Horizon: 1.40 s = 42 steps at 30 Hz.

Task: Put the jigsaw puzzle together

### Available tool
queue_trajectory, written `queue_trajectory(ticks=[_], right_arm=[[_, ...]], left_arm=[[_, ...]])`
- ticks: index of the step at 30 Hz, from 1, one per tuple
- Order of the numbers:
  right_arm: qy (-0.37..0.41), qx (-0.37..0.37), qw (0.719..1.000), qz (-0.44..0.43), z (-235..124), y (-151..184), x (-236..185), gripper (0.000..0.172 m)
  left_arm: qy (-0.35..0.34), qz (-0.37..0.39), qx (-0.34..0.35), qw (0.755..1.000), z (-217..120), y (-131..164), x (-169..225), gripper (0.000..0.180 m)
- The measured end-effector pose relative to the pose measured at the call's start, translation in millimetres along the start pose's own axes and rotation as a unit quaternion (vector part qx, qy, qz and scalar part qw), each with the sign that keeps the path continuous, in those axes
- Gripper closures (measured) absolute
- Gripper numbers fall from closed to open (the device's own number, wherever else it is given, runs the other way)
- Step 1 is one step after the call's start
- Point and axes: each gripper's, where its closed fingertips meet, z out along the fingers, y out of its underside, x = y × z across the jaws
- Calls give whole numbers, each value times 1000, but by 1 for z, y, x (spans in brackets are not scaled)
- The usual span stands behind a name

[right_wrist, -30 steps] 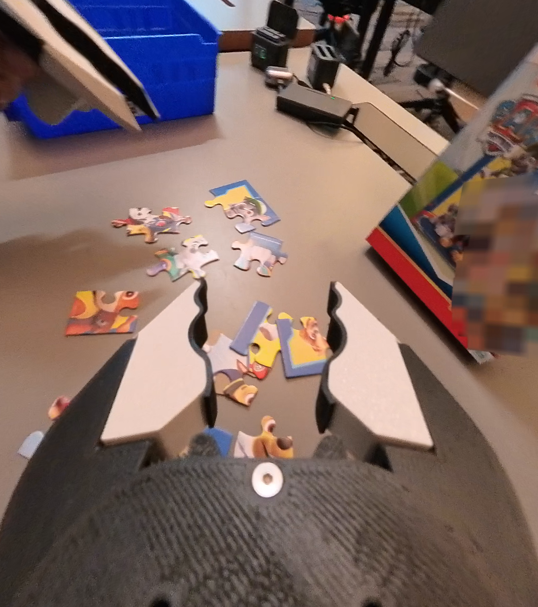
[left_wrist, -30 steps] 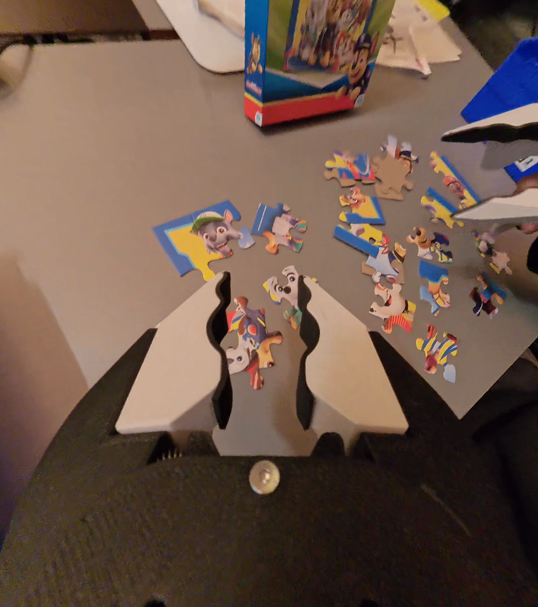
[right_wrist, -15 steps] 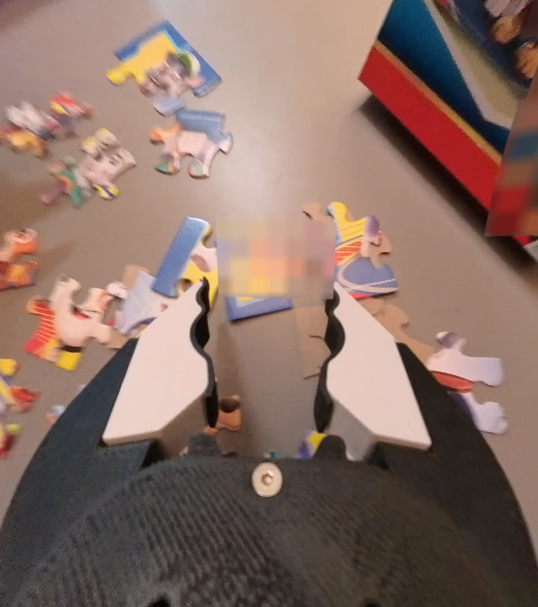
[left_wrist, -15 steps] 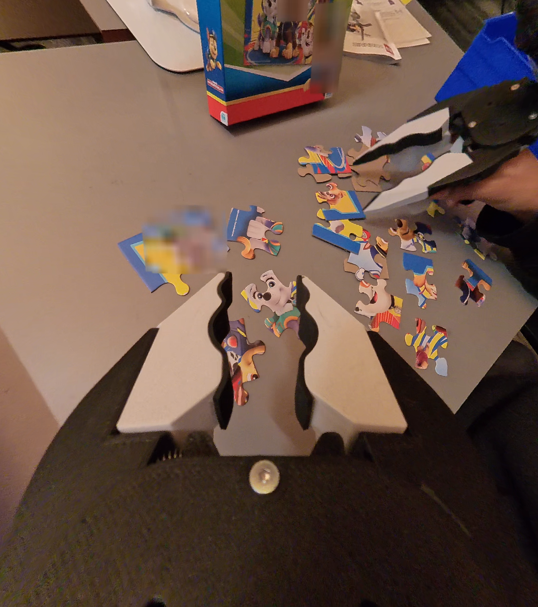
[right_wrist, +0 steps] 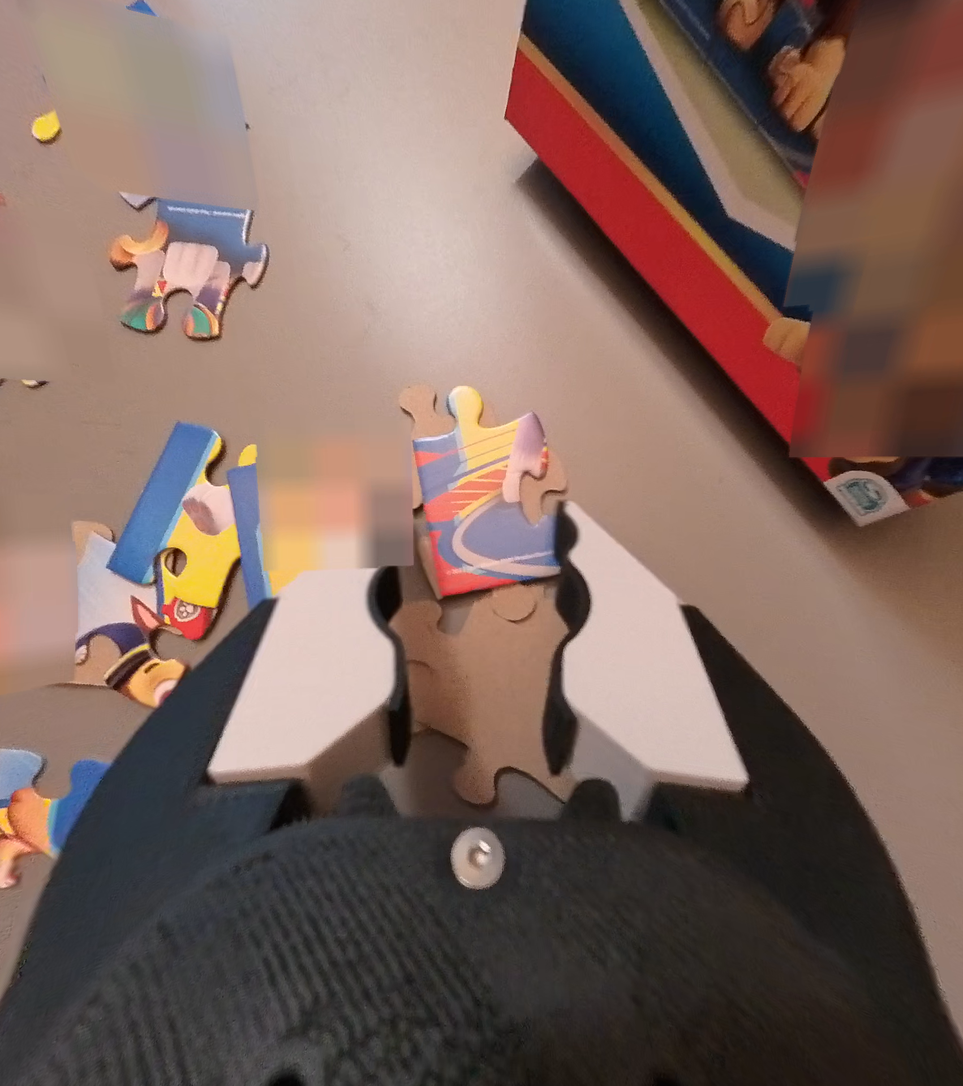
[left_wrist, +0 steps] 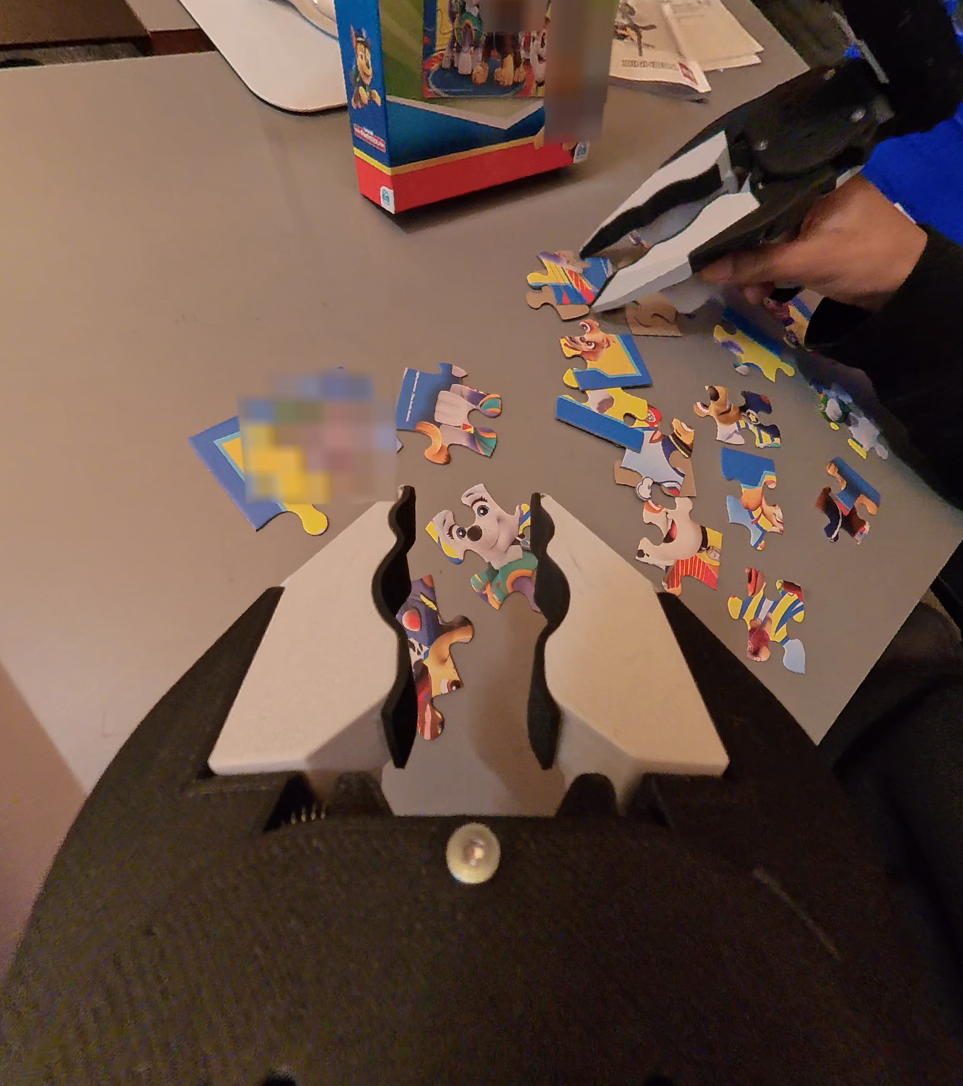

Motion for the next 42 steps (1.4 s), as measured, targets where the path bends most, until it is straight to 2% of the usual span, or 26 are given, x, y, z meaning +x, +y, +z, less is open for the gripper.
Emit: queue_trajectory(ticks=[1,3,4,7,15,18,24,25,27,30,35,42], right_arm=[[5,-4,1000,-10,0,1,-1,130],[10,-5,1000,-20,0,1,-2,132],[11,-4,1000,-24,-1,1,-3,141],[18,23,999,-29,-8,-8,-4,141],[-30,105,994,11,-38,-44,-22,141],[-19,93,996,-1,-26,-55,-23,141],[-34,46,998,-5,29,-71,-47,141],[-42,48,998,-2,34,-74,-50,138],[-50,47,998,5,35,-77,-50,120],[-27,43,999,5,17,-69,-34,121],[5,12,1000,-5,-11,-30,-8,121],[-12,-19,1000,-10,-6,-1,1,123]], left_arm=[[2,-1,1,1000,1,0,0,144],[7,-4,3,1000,2,0,0,144],[9,-4,4,1000,2,-1,1,144],[13,0,7,1000,3,-2,4,144],[35,8,18,999,7,-7,18,144],[39,10,22,999,8,-9,22,144],[32,26,25,999,3,-12,27,144],[31,27,29,999,1,-13,27,144],[34,23,35,999,-3,-15,26,144],[36,15,43,998,-7,-15,21,144],[58,-4,60,997,-10,-18,18,145],[62,0,54,997,-5,-17,23,146]])
